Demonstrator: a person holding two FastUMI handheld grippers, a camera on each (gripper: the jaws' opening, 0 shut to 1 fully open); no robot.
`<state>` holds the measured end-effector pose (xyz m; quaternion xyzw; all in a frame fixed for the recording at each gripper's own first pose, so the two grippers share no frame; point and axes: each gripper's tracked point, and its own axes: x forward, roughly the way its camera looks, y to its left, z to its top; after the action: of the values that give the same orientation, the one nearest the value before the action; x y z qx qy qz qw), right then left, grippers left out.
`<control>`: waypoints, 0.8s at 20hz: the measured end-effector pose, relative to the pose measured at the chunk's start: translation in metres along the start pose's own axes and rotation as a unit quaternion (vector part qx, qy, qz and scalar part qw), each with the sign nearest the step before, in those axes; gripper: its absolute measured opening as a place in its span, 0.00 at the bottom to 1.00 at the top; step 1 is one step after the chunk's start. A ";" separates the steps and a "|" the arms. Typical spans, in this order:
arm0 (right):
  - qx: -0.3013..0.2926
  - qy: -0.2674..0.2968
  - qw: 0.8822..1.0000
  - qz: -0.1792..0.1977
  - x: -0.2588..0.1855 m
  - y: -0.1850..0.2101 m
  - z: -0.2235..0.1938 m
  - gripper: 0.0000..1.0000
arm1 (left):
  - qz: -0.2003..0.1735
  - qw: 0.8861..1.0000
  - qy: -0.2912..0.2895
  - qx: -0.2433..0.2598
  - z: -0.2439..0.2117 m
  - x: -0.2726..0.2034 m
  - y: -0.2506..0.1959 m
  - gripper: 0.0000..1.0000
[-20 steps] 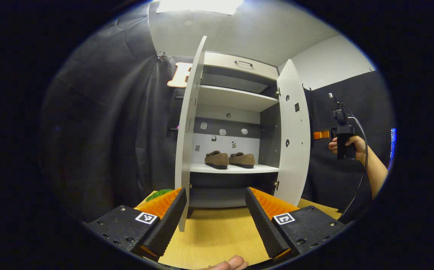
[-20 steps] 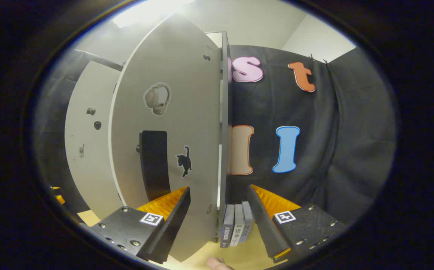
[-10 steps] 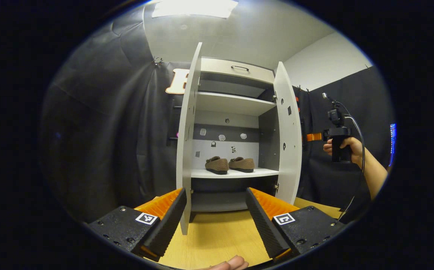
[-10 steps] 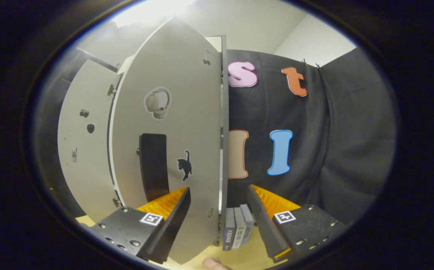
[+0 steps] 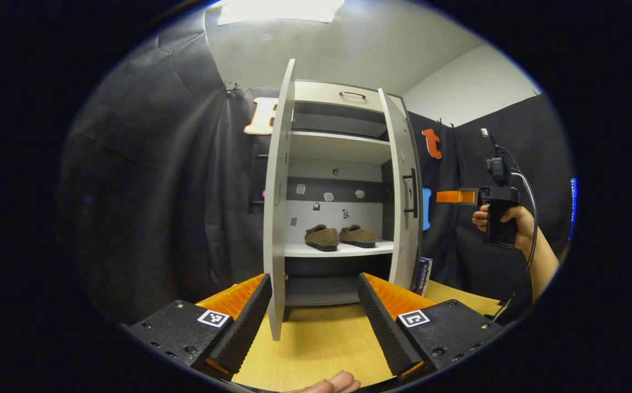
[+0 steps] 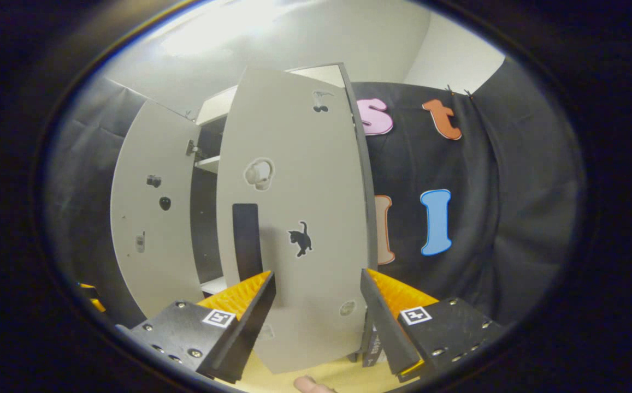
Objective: Grab one shoe with the right hand and put it into the shoe cabinet, grab the other shoe with the left hand and put it into the shoe cabinet; then close the right door with the right hand and the left door with the left hand.
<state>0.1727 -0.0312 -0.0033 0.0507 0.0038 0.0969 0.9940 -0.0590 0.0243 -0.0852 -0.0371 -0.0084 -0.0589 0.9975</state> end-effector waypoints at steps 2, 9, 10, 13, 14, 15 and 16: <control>-0.005 -0.002 1.000 0.015 -0.011 0.009 -0.003 0.94 | 0.008 1.000 0.002 -0.002 0.002 0.003 0.010 0.96; -0.018 -0.019 0.999 0.044 -0.053 0.042 -0.002 0.97 | 0.068 0.998 0.006 -0.004 0.017 0.026 0.084 0.96; -0.018 -0.023 0.999 0.042 -0.059 0.044 0.000 0.97 | 0.074 0.997 0.020 -0.002 0.016 0.030 0.097 0.96; -0.029 -0.016 0.999 0.009 -0.079 0.039 -0.008 0.94 | 0.105 0.994 0.015 -0.002 0.036 0.049 0.139 0.96; -0.031 -0.013 0.999 -0.010 -0.086 0.035 -0.012 0.94 | 0.109 0.994 0.011 -0.004 0.042 0.054 0.150 0.96; -0.030 -0.014 0.999 -0.010 -0.092 0.038 -0.014 0.97 | 0.114 0.993 0.013 -0.005 0.044 0.060 0.160 0.94; -0.024 -0.016 1.000 0.006 -0.096 0.048 -0.015 0.97 | 0.117 0.993 0.014 0.000 0.047 0.064 0.172 0.96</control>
<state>0.0688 -0.0019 -0.0133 0.0282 -0.0151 0.1018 0.9943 0.0245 0.1902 -0.0493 -0.0372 0.0101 0.0580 0.9976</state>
